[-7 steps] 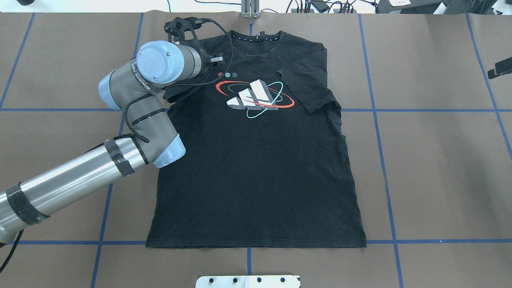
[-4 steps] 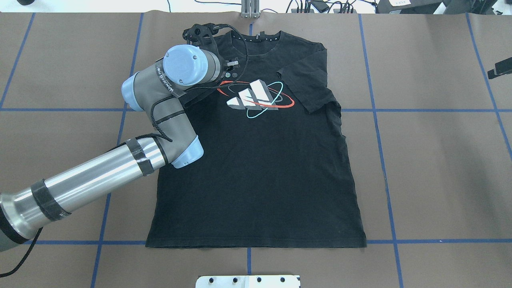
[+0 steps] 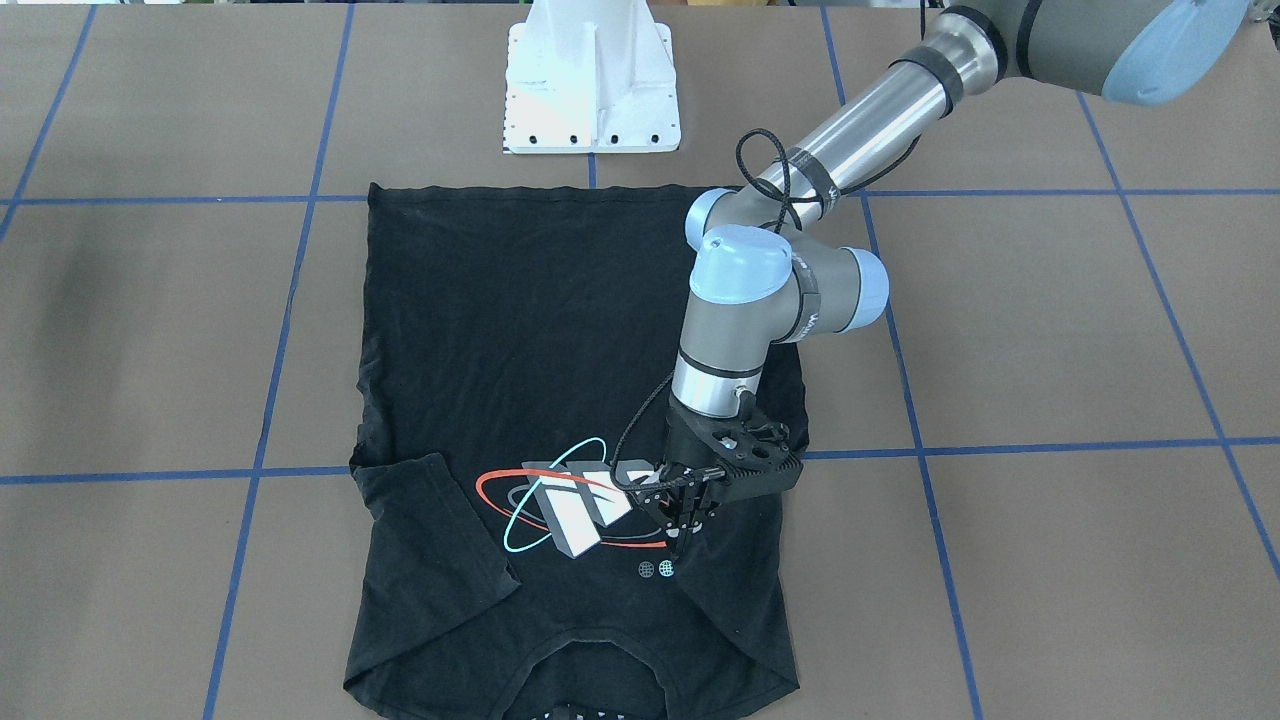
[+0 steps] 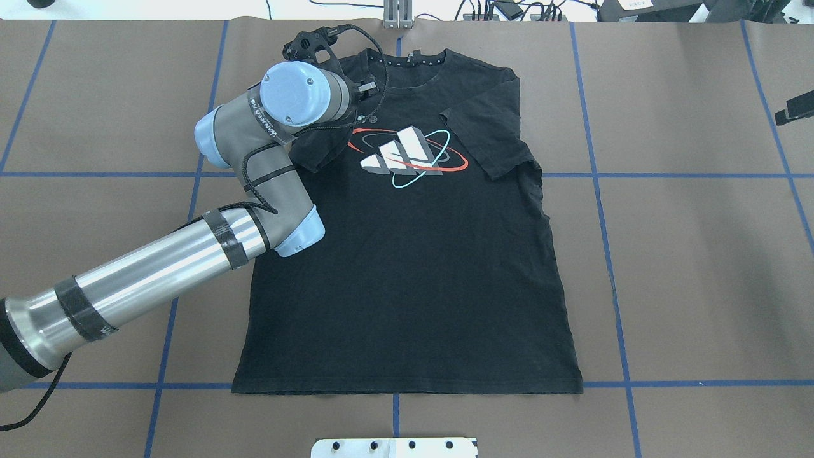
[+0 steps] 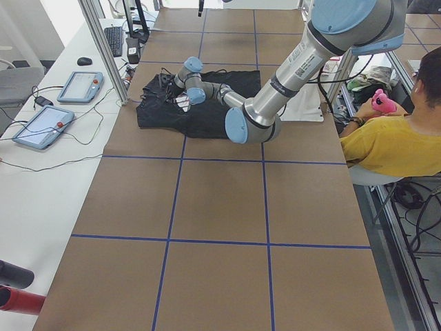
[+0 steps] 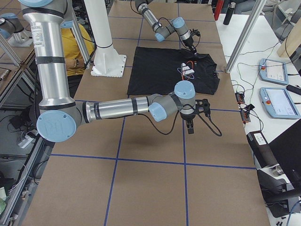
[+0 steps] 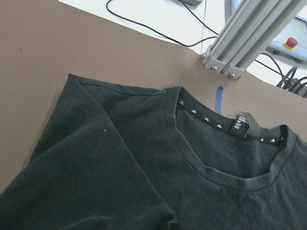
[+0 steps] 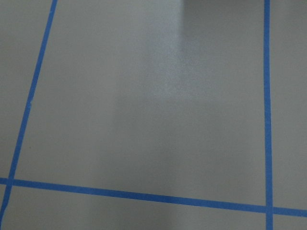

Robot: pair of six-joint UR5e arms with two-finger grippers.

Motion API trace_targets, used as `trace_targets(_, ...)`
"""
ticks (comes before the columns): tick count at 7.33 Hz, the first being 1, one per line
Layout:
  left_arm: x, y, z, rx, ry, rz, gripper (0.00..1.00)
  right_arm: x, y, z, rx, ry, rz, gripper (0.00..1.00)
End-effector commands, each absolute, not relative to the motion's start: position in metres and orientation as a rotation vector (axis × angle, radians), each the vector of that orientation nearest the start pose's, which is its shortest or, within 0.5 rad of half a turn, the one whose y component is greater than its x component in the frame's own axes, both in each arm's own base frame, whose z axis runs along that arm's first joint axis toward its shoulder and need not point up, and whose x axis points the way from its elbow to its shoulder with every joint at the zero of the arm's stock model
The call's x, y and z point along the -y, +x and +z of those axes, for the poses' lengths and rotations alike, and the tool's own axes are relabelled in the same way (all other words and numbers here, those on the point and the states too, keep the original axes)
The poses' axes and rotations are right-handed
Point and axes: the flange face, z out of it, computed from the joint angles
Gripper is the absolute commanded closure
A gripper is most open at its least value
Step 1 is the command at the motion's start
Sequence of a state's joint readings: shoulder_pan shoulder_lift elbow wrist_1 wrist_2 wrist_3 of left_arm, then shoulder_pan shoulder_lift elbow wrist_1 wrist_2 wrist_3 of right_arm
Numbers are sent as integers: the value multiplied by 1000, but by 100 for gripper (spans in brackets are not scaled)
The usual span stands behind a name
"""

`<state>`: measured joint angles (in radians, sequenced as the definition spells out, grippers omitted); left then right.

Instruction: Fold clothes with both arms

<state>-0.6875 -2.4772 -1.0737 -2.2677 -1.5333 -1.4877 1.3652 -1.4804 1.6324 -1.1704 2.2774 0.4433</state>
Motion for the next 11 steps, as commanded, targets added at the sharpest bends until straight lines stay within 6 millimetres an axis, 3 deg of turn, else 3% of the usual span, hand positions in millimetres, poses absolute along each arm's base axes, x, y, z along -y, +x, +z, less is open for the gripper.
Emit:
trace_targets(1,633,552,220,-1023,477,-528,23,553,-46,538,822,281,26,0)
trace_targets(2,633,549,215,-1013,524,-455,0,553,-46,535,825,283,29,0)
trace_targets(4,622,530,187,-1037,598,-261,0,552,-52,519,845,286,50,0)
trace_targets(5,599,508,210,-1053,596,-179,0,548,-69,502,868,265,97,0)
trace_targets(6,565,475,219,-1099,612,-121,0,539,-87,475,899,253,144,0)
trace_targets(7,530,440,236,-1130,605,-77,0,522,-101,457,927,233,172,0)
trace_targets(8,498,409,239,-1171,592,-41,0,498,-120,442,932,224,191,0)
trace_targets(9,468,383,240,-1219,567,1,0,466,-147,421,934,212,232,0)
trace_targets(11,420,348,273,-1223,503,28,0,386,-197,391,922,188,262,0)
